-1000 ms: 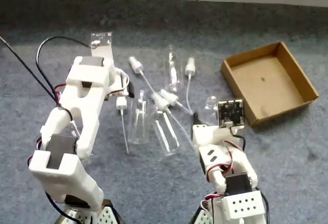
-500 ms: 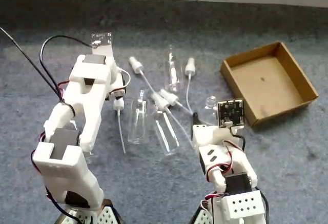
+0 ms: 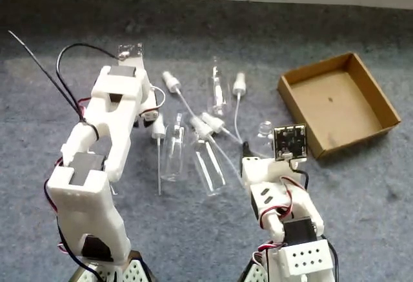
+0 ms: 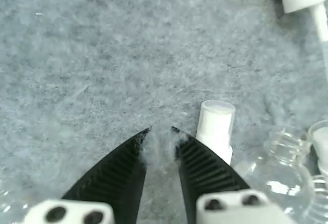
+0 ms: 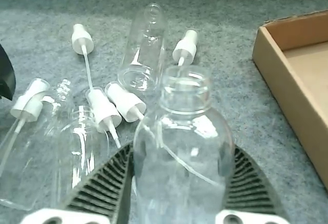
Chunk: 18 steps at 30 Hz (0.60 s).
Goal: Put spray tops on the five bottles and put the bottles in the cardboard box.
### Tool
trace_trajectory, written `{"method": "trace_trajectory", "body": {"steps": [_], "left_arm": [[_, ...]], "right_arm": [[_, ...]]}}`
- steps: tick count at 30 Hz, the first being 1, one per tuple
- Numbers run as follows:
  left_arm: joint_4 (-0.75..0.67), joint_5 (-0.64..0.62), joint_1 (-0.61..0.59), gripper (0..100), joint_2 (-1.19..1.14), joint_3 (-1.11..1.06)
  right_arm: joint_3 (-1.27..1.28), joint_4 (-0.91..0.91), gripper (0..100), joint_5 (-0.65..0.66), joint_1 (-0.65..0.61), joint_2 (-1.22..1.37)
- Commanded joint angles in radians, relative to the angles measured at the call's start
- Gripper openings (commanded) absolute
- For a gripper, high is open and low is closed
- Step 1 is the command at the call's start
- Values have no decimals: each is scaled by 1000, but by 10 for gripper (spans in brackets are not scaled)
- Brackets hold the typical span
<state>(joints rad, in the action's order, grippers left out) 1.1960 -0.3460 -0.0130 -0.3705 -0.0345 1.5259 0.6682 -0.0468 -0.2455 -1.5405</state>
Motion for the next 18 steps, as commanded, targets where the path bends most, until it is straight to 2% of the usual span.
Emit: {"method": "trace_trajectory", "body": {"steps": [1,4,8,13,18], "left_arm": [[123,-14,-19,28,16,147],[196,-14,-16,29,10,217],[209,-15,-13,38,5,240],[215,-18,-7,186,5,237],[198,-18,21,206,4,196]], "right_arm": [[-5,-27,159,-3,-8,-13],[-5,-27,159,-3,-8,-13],[-5,-27,159,-3,-8,-13],[-5,-25,159,-3,-8,-13],[-5,-25,159,-3,-8,-13]]}}
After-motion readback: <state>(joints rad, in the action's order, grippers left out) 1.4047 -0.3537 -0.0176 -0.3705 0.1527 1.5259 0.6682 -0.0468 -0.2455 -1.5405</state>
